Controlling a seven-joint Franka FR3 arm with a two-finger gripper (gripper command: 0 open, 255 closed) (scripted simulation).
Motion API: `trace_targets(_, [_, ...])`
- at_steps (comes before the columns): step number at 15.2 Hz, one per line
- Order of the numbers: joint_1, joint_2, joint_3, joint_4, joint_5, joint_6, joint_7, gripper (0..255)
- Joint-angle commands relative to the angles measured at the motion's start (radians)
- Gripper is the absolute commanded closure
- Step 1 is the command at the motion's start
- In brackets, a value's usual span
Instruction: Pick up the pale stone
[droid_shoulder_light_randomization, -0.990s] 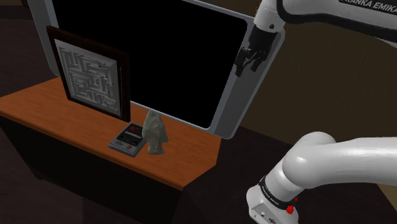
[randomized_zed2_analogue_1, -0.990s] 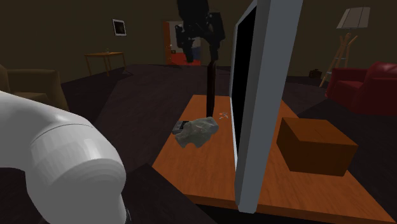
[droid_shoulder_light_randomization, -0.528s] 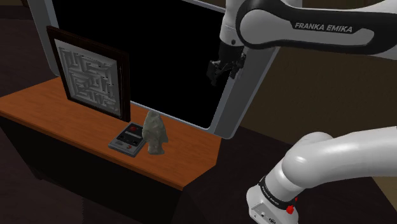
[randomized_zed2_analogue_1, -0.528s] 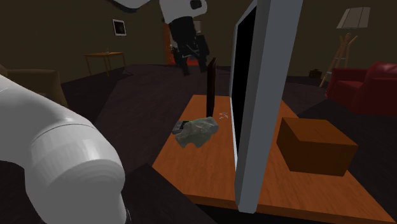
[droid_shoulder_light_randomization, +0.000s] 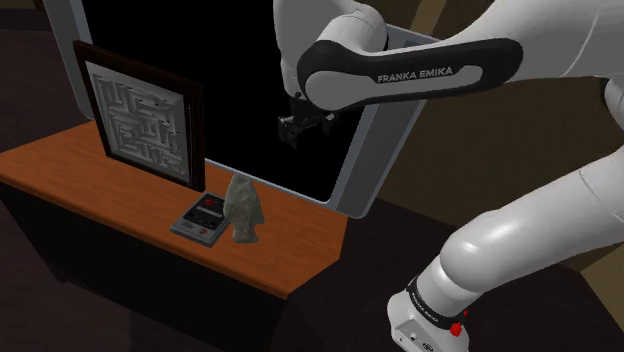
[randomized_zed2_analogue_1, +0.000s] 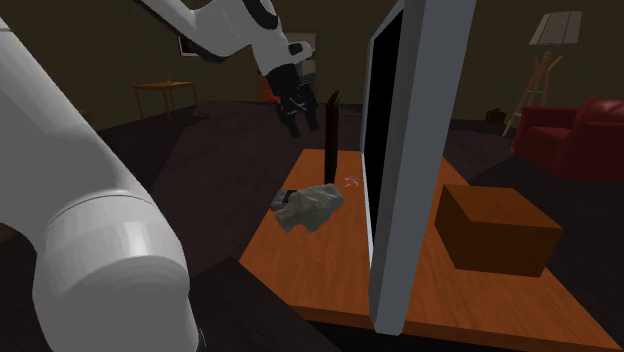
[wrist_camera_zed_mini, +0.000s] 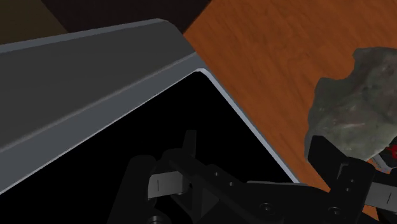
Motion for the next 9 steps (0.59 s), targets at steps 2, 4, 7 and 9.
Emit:
trace_targets(2, [-0.022,0.151,0.086,0.072,-0.107,-0.014,0.159,0])
trace_targets(4, [-0.023,0.268,0.128,0.135,-0.193,-0.045,0.262,0])
trace_targets(7, [0.011,0.454,0.155,0.245,-0.329,-0.116,0.406,0])
trace_targets(9, [0.055,0.575,0.147,0.327,-0.410,-0.171,0.483,0])
